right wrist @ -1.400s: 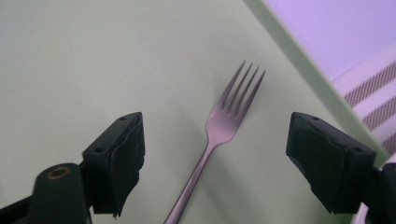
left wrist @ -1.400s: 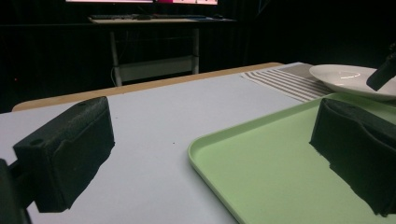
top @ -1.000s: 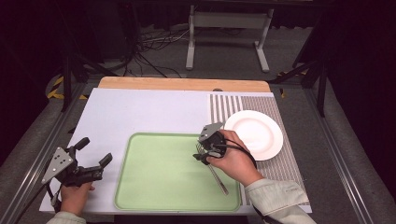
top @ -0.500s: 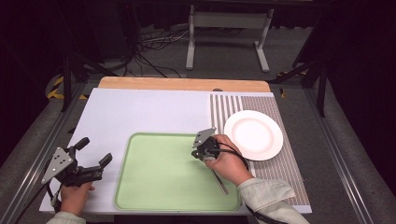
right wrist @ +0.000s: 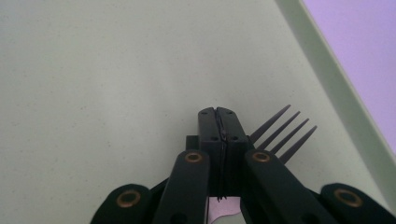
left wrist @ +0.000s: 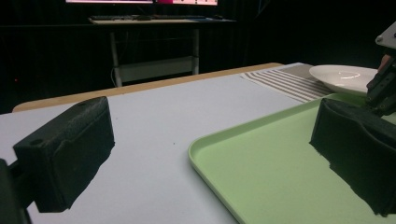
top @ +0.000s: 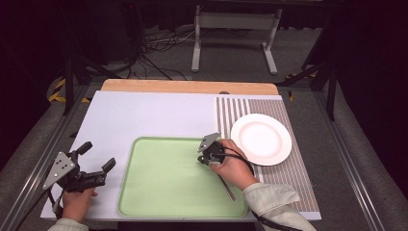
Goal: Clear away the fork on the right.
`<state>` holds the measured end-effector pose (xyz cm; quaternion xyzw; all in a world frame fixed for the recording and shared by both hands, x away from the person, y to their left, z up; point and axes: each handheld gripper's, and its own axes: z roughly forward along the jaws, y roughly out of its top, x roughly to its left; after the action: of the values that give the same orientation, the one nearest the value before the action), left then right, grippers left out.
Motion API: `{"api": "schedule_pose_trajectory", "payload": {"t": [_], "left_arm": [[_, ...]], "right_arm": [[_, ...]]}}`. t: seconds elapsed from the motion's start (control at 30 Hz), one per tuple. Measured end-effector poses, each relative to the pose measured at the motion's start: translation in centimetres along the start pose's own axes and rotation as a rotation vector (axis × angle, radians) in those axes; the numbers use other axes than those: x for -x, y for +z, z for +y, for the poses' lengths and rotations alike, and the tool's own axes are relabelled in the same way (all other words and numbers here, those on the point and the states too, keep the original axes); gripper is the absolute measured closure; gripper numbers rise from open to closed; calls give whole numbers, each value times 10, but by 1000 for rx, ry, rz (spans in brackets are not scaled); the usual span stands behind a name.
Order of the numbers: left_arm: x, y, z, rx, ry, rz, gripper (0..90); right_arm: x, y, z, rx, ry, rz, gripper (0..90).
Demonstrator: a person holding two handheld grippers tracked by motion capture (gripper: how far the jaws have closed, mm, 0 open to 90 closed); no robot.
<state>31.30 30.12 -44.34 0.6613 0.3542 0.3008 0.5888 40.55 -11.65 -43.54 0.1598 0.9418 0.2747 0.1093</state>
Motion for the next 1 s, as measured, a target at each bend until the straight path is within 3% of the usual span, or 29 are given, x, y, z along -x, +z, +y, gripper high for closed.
{"api": "schedule_pose_trajectory", "payload": {"t": [0.4,1.0], "left_arm": [[0,0,0,0,-2,0,3],[0,0,0,-1,-2,0,3]], "right_arm": [[8,-1,-5,-9,13,-33,900],[24,-9,-19,-18,92,-80,900]]}}
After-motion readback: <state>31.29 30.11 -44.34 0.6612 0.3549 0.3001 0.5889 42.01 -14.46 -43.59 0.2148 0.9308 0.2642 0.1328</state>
